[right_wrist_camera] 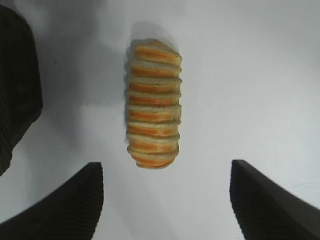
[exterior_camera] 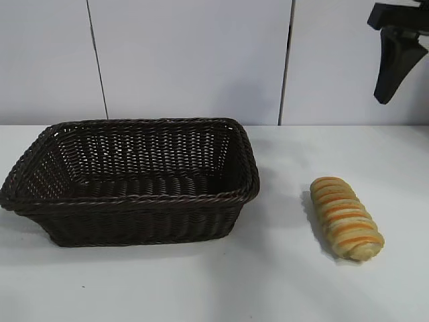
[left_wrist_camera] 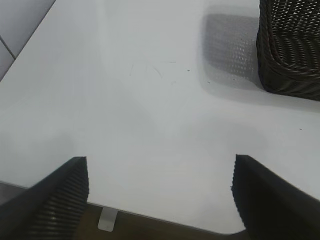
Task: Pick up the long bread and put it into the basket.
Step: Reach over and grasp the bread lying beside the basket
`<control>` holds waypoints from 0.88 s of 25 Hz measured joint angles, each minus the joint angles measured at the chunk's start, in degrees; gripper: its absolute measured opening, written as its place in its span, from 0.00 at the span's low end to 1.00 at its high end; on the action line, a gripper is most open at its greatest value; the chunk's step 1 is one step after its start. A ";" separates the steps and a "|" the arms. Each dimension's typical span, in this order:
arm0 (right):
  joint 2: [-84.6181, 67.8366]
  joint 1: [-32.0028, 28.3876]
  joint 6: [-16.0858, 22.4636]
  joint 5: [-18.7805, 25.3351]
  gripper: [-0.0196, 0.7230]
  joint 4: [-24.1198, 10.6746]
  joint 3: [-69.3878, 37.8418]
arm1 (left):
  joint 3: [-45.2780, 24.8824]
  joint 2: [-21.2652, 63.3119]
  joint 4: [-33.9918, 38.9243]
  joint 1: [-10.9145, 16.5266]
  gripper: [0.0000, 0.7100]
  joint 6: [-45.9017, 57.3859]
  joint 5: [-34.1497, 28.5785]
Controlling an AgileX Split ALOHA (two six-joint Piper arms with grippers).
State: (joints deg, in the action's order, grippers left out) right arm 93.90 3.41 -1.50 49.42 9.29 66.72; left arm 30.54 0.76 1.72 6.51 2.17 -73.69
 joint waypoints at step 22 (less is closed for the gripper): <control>15.18 7.32 -5.37 -8.76 0.69 6.08 -2.26 | 0.00 0.00 0.01 0.00 0.80 0.00 0.00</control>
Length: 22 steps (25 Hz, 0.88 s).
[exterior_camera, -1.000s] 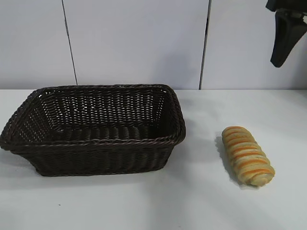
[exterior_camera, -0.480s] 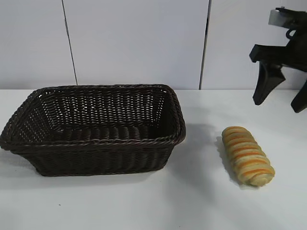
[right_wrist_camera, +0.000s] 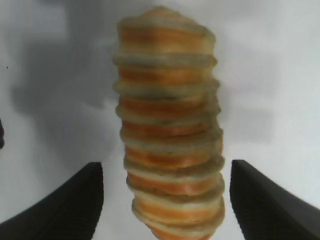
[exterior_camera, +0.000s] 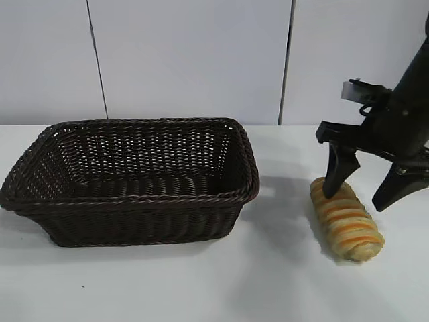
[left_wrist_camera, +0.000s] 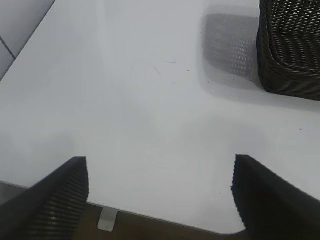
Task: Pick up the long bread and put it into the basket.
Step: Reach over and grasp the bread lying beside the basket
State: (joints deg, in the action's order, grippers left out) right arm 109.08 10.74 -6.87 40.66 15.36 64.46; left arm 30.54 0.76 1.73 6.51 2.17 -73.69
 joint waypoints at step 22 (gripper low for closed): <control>0.28 0.00 5.30 3.14 0.69 -7.48 0.25 | 0.00 0.00 0.00 0.00 0.80 0.00 0.00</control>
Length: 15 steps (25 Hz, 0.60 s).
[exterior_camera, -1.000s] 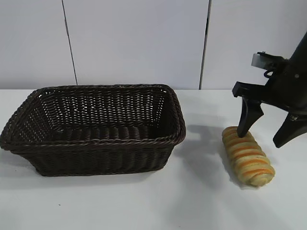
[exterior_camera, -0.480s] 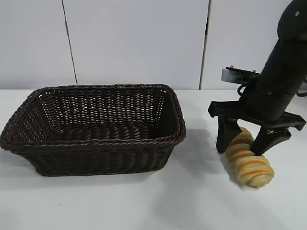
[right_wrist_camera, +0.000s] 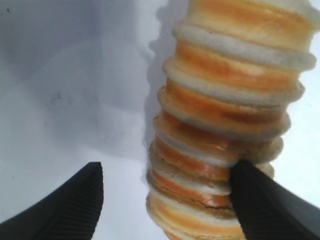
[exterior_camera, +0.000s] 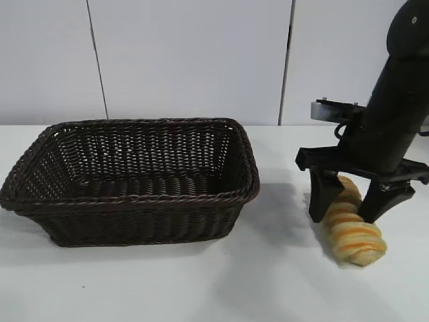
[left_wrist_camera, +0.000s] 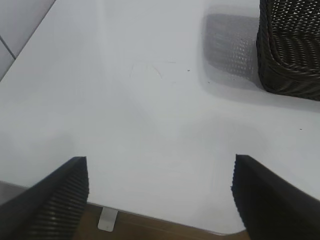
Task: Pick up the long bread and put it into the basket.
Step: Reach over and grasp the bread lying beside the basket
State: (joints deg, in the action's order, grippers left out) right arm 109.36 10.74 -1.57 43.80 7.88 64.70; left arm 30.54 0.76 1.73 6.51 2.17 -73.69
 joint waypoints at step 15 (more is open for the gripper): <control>0.24 0.00 0.46 2.65 0.10 -1.34 1.02 | 0.00 0.00 0.00 0.00 0.80 0.00 0.00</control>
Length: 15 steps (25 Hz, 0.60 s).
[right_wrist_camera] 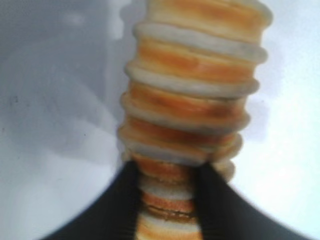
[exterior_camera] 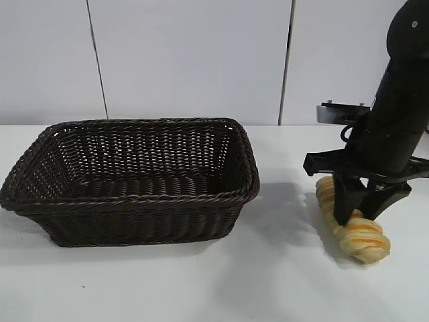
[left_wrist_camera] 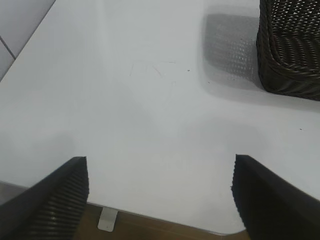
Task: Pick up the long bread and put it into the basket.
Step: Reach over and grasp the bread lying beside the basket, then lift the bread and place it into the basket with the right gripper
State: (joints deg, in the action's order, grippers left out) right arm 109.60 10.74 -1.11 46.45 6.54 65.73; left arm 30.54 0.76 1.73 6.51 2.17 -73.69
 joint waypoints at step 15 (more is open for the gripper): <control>-8.05 0.00 1.11 23.57 0.08 -4.75 34.69 | 0.00 0.00 0.00 0.00 0.80 0.00 0.00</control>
State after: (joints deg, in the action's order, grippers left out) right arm 101.54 10.74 0.00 70.02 1.79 100.42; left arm 30.54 0.76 1.73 6.51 2.17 -73.69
